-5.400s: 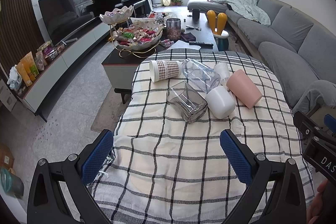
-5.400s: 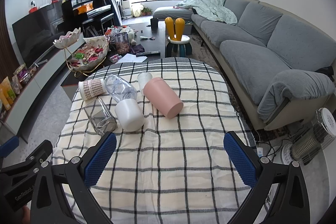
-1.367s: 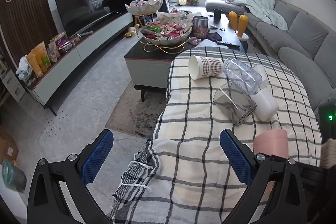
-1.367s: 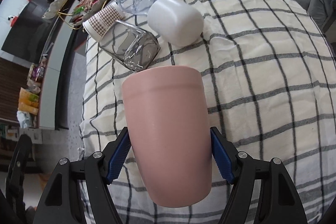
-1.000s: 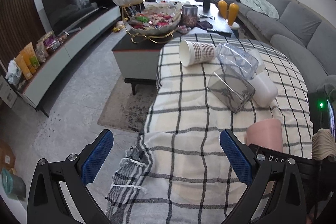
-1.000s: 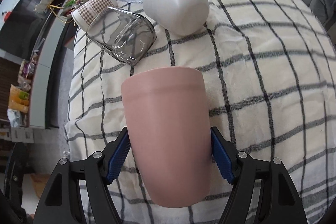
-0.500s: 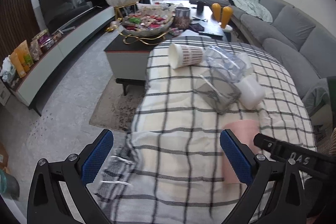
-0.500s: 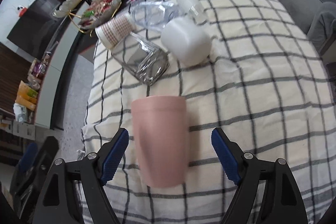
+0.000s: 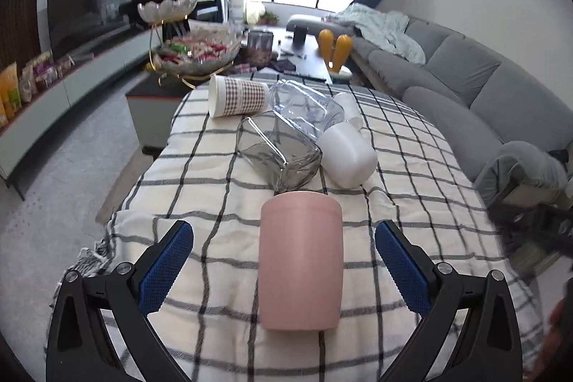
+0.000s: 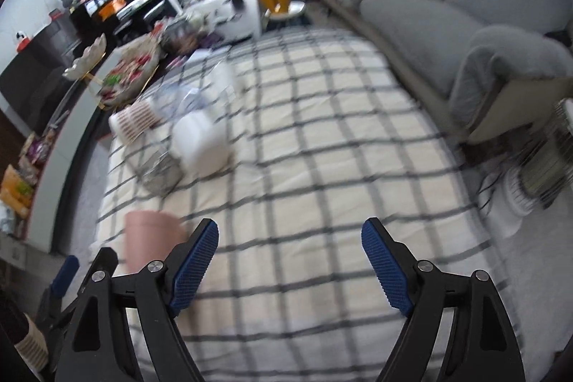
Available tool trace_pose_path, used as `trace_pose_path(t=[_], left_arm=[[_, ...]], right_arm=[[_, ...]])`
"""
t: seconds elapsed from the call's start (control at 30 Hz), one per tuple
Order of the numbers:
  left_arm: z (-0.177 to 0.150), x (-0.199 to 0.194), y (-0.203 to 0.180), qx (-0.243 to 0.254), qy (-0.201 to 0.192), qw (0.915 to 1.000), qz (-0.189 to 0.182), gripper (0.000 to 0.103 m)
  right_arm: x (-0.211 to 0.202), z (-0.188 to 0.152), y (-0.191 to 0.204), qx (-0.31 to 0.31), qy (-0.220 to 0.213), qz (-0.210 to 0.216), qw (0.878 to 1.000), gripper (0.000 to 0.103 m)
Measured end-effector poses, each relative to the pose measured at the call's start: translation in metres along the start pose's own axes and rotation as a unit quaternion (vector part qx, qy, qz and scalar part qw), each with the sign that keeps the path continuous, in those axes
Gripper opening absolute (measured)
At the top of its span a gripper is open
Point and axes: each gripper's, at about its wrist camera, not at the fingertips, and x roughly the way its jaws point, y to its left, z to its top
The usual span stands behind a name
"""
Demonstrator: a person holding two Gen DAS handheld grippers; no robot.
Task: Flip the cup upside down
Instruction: 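Lift the pink cup with the right tool and carry it toward the left tool, then close the left tool on the pink cup while the right tool releases it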
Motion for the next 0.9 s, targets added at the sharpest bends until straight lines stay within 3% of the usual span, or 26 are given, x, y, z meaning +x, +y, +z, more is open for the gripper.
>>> trace_pose_path(t=[0.13, 0.43, 0.67, 0.73, 0.9], left_arm=[[-0.019, 0.012, -0.015, 0.021, -0.024, 0.9995, 0.007, 0.103], [-0.038, 0.041, -0.021, 0.019, 0.012, 0.9996, 0.015, 0.1], [-0.045, 0.055, -0.02, 0.015, 0.021, 0.9993, 0.029, 0.082], [-0.046, 0.056, -0.021, 0.021, 0.022, 0.9992, 0.026, 0.073], [-0.046, 0.057, -0.022, 0.023, 0.023, 0.9992, 0.024, 0.071]], right_arm=[[-0.001, -0.003, -0.007, -0.019, -0.027, -0.021, 0.999, 0.085], [0.005, -0.008, -0.011, -0.026, -0.031, -0.023, 0.999, 0.085], [0.012, -0.012, -0.014, -0.018, -0.019, -0.02, 0.999, 0.085], [0.015, -0.012, -0.014, -0.018, -0.013, -0.019, 1.0, 0.085], [0.018, -0.013, -0.013, -0.016, -0.007, -0.018, 1.0, 0.085]])
